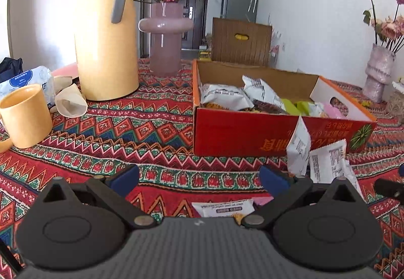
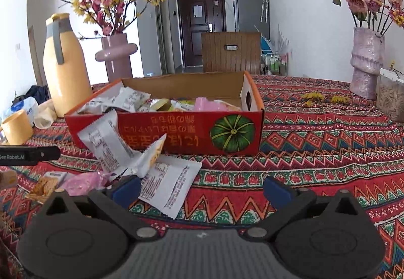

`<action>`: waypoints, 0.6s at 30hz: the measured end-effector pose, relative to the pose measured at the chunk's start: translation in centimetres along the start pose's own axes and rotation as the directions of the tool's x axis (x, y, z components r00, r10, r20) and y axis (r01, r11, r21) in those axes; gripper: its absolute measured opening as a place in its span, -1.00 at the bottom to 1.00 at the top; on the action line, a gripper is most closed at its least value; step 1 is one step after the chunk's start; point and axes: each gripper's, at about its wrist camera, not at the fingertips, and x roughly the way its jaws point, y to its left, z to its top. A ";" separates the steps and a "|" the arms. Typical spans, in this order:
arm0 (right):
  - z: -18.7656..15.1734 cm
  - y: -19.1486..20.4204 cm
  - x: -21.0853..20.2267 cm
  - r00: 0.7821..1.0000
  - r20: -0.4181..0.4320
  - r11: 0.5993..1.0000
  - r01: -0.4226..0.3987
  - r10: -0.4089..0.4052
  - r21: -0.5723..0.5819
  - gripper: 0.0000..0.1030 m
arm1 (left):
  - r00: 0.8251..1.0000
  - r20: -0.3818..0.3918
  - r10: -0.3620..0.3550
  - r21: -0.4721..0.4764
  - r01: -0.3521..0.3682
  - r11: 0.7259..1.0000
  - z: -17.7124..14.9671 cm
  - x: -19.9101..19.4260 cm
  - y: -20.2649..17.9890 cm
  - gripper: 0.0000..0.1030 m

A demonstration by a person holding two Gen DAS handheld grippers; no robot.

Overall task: Organize snacks
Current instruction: 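Grasp a white snack packet with the right gripper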

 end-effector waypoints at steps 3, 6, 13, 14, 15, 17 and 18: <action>0.1 0.6 1.2 0.999 -0.043 1.000 -0.005 0.004 -0.016 1.00 | 1.000 0.003 0.000 0.005 0.000 1.000 -0.2 0.0 -0.1 1.00; 0.4 1.3 2.8 0.994 -0.112 0.998 -0.020 0.013 -0.058 1.00 | 1.000 0.006 -0.006 -0.001 0.006 1.000 -0.2 0.0 -0.1 1.00; 1.7 2.5 5.1 0.983 -0.182 0.997 -0.042 0.030 -0.058 1.00 | 1.000 -0.003 -0.012 -0.030 0.011 0.999 -0.2 0.1 0.4 1.00; 1.8 2.6 5.3 0.982 -0.187 0.998 -0.038 0.027 -0.055 1.00 | 1.000 -0.004 -0.014 -0.032 0.014 0.999 -0.2 0.1 0.4 1.00; 1.9 2.5 5.5 0.982 -0.190 0.998 -0.035 0.025 -0.050 1.00 | 1.000 -0.003 -0.017 -0.034 0.016 0.999 -0.2 0.1 0.4 1.00; 2.2 2.5 5.6 0.982 -0.186 0.999 -0.037 0.032 -0.024 1.00 | 1.000 -0.003 -0.019 -0.035 0.018 0.999 -0.2 0.1 0.5 1.00; 2.4 2.4 5.7 0.983 -0.180 0.999 -0.034 0.031 -0.018 1.00 | 1.000 -0.003 -0.020 -0.036 0.020 0.999 -0.2 0.1 0.5 1.00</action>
